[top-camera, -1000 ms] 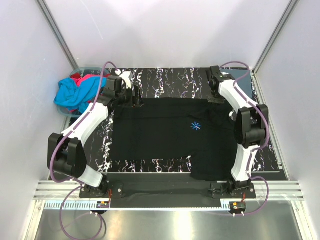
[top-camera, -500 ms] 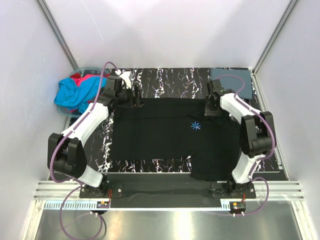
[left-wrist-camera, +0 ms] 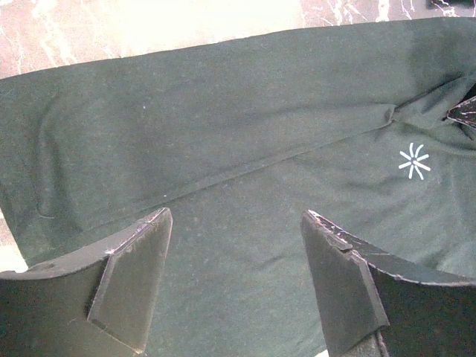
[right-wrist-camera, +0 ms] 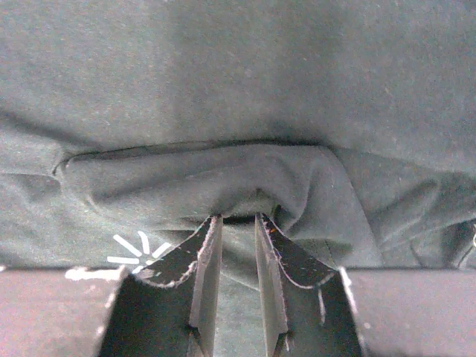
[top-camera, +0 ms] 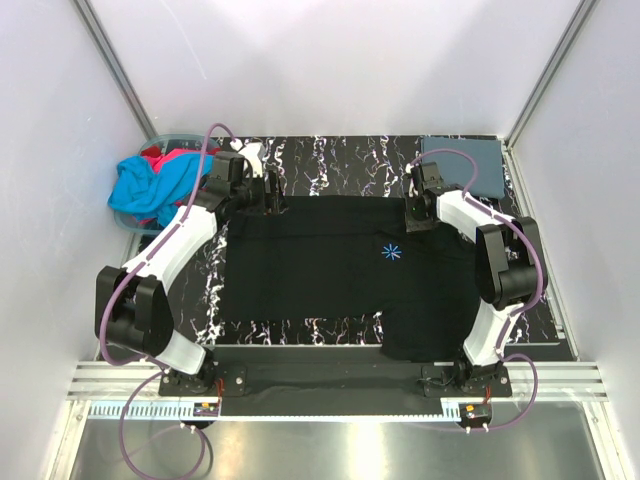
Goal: Fold and stack the t-shirts
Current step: Fold the tshirt
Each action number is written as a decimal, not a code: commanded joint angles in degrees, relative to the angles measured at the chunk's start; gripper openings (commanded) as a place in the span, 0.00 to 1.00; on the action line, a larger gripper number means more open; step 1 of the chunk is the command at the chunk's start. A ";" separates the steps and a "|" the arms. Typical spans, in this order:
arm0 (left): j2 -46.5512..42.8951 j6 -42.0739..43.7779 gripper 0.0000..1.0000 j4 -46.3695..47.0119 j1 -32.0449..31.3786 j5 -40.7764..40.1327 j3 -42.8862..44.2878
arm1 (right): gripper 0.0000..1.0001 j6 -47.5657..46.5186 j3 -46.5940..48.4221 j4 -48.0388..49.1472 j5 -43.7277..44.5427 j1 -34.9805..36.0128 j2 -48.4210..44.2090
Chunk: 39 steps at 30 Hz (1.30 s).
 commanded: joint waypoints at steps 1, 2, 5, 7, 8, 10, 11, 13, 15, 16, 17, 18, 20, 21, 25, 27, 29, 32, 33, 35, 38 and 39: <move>-0.30 0.68 0.76 1.53 0.08 0.11 1.19 | 0.31 -2.93 0.79 2.35 -1.99 0.32 0.15; -0.39 0.77 0.76 1.53 0.08 0.02 1.01 | 0.32 -3.11 0.79 2.26 -2.17 0.32 0.15; -0.39 0.94 0.76 1.53 0.08 -0.16 1.10 | 0.32 -3.55 0.87 2.35 -1.56 0.32 0.59; -0.04 0.77 0.76 1.44 0.08 0.01 1.19 | 0.33 -3.55 1.05 2.26 -1.64 0.32 1.12; 0.14 0.77 0.76 1.35 0.08 0.02 1.27 | 0.33 -3.55 1.14 2.26 -2.08 0.32 1.64; 0.31 0.85 0.76 1.26 0.08 0.02 1.36 | 0.33 -3.55 1.23 2.09 -1.91 0.41 2.26; 0.23 0.94 0.76 1.26 0.08 -0.16 1.27 | 0.33 -3.55 1.23 1.91 -2.17 0.32 2.87; 0.14 0.94 0.76 1.26 0.08 -0.25 1.45 | 0.33 -3.55 0.88 1.56 -1.82 0.32 3.66; 0.23 0.94 0.76 1.26 0.08 -0.25 1.45 | 0.33 -3.55 0.70 1.47 -2.08 0.32 4.11; 0.31 0.94 0.76 1.26 0.17 -0.25 1.45 | 0.33 -3.55 0.79 1.38 -2.17 0.32 4.37; 0.40 0.94 0.76 1.26 0.17 -0.16 1.62 | 0.32 -3.55 0.87 1.30 -2.08 0.32 4.90; 0.49 0.94 0.76 1.26 0.17 -0.16 1.63 | 0.32 -3.55 1.14 1.21 -2.08 0.32 5.25; 0.49 1.03 0.76 1.09 0.26 -0.16 1.71 | 0.29 -3.55 1.49 0.94 -1.82 0.32 5.86; 0.49 0.94 0.76 1.09 0.26 -0.16 1.71 | 0.26 -3.55 1.58 0.94 -1.82 0.32 5.87; 0.49 0.86 0.76 1.09 0.34 -0.16 1.71 | 0.06 -2.50 2.28 0.24 -1.38 0.41 5.08; 0.58 0.77 0.76 1.17 0.43 -0.16 1.89 | 0.00 -1.36 3.24 -0.98 -2.86 0.32 3.94; 0.67 0.68 0.76 1.17 0.43 -0.16 1.98 | 0.00 0.92 3.60 -1.60 -5.05 0.41 2.44; 0.75 0.68 0.76 1.00 0.43 -0.25 1.98 | 0.00 4.18 3.69 -2.83 -5.59 0.32 0.95; 0.75 0.77 0.76 1.08 0.43 -0.16 1.98 | 0.00 5.32 4.12 -3.88 -5.94 0.41 0.95; 0.75 0.77 0.76 1.00 0.43 -0.33 1.89 | 0.00 6.29 5.17 -6.25 -6.12 0.32 1.56; 0.84 0.77 0.76 1.00 0.43 -0.25 1.89 | 0.00 7.78 5.71 -7.67 -6.65 0.32 1.74; 0.84 0.77 0.76 1.00 0.43 -0.25 1.80 | 0.00 8.22 5.71 -7.93 -6.82 0.32 1.56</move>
